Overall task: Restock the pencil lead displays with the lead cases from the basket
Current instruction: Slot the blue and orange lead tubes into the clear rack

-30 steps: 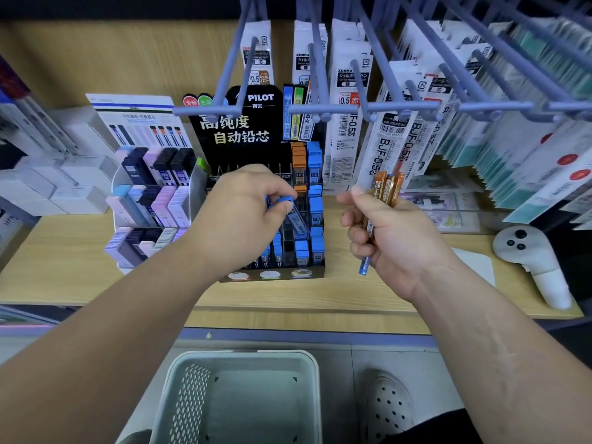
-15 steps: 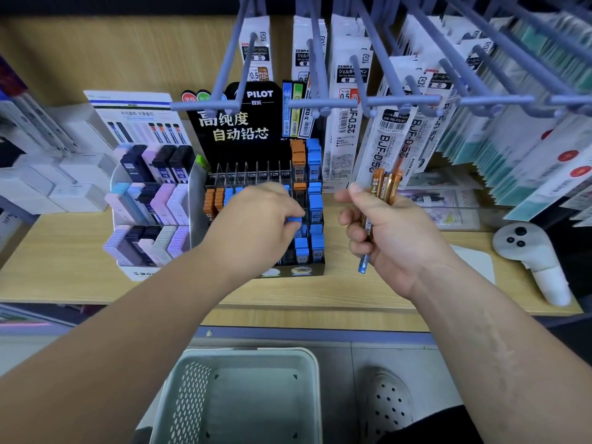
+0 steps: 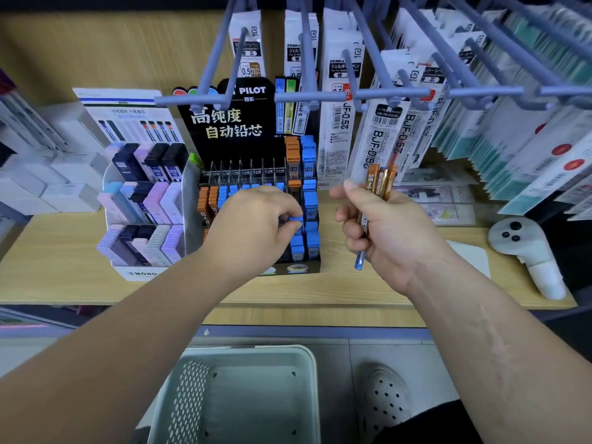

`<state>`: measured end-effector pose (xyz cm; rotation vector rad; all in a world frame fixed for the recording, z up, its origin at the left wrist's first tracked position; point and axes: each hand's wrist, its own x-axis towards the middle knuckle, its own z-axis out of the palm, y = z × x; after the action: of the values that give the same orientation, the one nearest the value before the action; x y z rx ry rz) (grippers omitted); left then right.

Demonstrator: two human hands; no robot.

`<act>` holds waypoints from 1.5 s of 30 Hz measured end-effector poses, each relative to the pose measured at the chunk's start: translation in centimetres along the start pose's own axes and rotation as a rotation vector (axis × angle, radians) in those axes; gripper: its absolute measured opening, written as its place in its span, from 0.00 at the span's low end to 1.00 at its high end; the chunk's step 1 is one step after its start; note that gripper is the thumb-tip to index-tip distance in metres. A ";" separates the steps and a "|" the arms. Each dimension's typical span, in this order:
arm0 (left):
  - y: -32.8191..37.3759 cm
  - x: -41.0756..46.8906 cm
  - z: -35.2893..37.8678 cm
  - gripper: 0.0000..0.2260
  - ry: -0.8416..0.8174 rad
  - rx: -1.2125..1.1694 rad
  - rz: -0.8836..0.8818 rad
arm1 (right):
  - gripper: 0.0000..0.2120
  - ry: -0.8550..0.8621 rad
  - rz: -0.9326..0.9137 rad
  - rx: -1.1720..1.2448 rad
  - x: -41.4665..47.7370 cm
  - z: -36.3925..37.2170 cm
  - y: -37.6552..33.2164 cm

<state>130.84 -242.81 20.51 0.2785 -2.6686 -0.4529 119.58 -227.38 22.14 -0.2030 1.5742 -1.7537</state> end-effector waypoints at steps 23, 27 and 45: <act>-0.7 3.3 -1.8 0.01 0.051 -0.031 -0.206 | 0.12 0.007 0.015 -0.016 -0.1 -0.1 0.0; -1.1 3.5 -0.6 0.02 0.015 0.049 -0.133 | 0.11 -0.039 0.035 0.001 -0.3 -0.2 -0.1; -1.6 3.8 0.3 0.03 0.023 0.129 -0.117 | 0.09 -0.243 0.161 0.087 -0.5 0.2 -0.3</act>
<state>127.54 -245.18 21.06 0.4779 -2.6724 -0.3115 119.97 -227.22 22.61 -0.2308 1.3007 -1.6033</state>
